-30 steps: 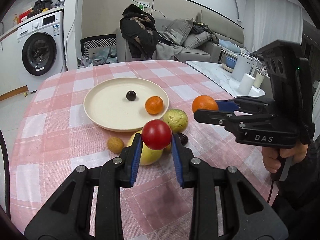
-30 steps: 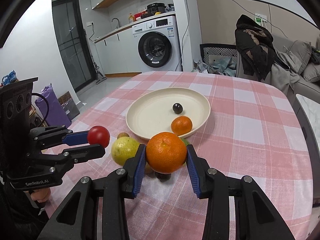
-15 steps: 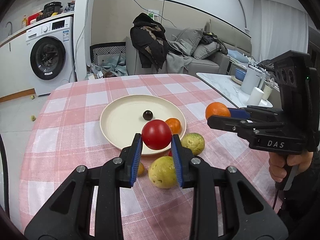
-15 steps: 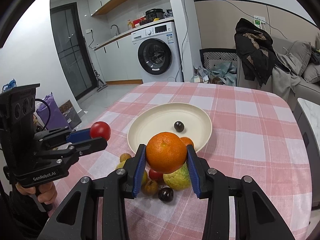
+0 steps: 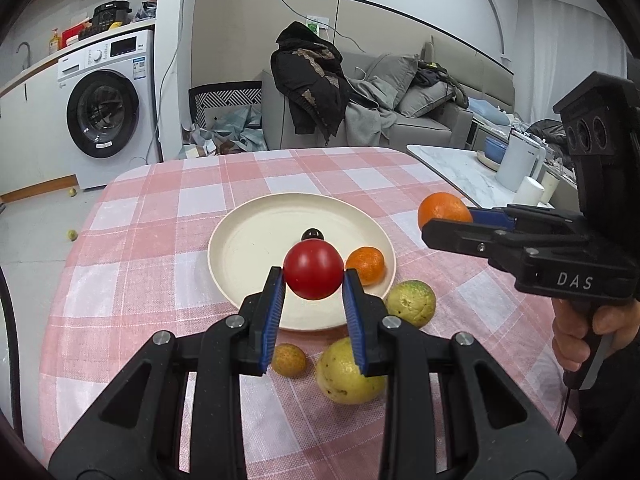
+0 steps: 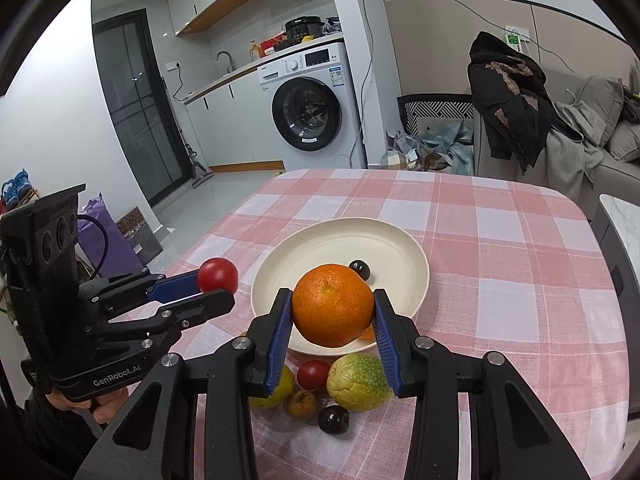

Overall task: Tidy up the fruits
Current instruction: 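Lift the tomato and orange onto the cream plate and open both tools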

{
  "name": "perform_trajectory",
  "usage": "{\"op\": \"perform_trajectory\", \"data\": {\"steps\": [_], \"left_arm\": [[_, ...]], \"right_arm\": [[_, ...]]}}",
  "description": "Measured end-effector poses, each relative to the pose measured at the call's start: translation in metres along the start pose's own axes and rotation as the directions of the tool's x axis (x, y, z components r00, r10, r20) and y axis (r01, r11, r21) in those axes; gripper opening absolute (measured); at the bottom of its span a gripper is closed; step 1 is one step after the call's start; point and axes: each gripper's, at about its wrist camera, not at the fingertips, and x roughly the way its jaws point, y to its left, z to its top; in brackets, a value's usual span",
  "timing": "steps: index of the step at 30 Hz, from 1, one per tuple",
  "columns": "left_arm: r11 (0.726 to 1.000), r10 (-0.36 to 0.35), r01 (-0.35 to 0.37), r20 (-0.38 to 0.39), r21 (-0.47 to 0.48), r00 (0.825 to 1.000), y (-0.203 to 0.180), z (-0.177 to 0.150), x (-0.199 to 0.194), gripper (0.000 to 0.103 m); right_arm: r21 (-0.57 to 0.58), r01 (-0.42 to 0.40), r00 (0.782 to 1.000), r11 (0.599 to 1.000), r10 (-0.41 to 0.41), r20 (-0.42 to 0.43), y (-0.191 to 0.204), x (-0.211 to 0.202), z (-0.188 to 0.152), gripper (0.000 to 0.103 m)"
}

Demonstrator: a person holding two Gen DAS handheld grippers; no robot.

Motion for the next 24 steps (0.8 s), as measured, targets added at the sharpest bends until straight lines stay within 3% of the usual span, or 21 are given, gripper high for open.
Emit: {"op": "perform_trajectory", "data": {"steps": [24], "left_arm": [[0.998,0.059,-0.058,-0.062,0.021,0.996,0.011,-0.002,0.062,0.027]], "right_arm": [[0.022,-0.007,0.993,1.0,0.01,-0.12,0.002,0.058,-0.002,0.04]]}}
